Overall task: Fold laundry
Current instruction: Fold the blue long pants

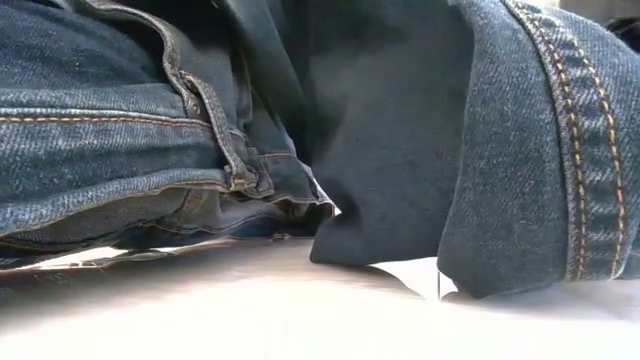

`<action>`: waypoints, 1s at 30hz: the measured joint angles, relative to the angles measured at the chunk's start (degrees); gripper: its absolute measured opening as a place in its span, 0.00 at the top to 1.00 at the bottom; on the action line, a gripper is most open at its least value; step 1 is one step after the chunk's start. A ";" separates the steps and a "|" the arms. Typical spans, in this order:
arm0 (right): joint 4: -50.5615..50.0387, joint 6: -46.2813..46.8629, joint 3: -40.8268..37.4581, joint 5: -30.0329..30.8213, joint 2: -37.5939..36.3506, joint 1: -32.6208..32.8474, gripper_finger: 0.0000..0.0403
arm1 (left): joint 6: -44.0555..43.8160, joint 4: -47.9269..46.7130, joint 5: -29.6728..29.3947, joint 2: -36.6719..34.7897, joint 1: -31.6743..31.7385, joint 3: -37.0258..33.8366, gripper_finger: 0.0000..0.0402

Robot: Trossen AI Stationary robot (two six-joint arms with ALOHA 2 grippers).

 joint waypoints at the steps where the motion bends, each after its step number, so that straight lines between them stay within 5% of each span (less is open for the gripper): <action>1: 0.62 0.43 0.00 0.62 0.17 -0.18 0.42 | -0.37 0.02 0.01 0.00 0.00 0.00 1.00; 6: 2.69 4.61 0.06 3.12 2.54 -1.23 0.54 | -1.25 0.06 -0.12 -0.01 -0.80 0.00 1.00; 11: 1.96 6.16 0.32 3.21 1.97 -1.78 0.91 | -1.16 0.06 -0.92 0.00 -1.77 0.00 1.00; 19: -14.23 3.11 12.78 -3.49 -12.43 2.09 0.94 | -1.31 -1.82 -1.02 -2.08 -3.11 0.00 1.00; 22: -29.66 8.26 21.83 7.75 -18.08 5.98 0.94 | -2.71 -4.94 -2.75 -3.90 -3.19 0.00 1.00; 26: -53.41 26.05 33.95 23.95 -23.82 7.97 0.94 | -7.82 -15.88 -8.37 -6.51 -4.02 0.02 1.00; 30: -52.44 27.92 35.63 28.87 -32.09 5.34 0.94 | -17.07 -27.28 -11.19 -7.74 -4.77 0.02 1.00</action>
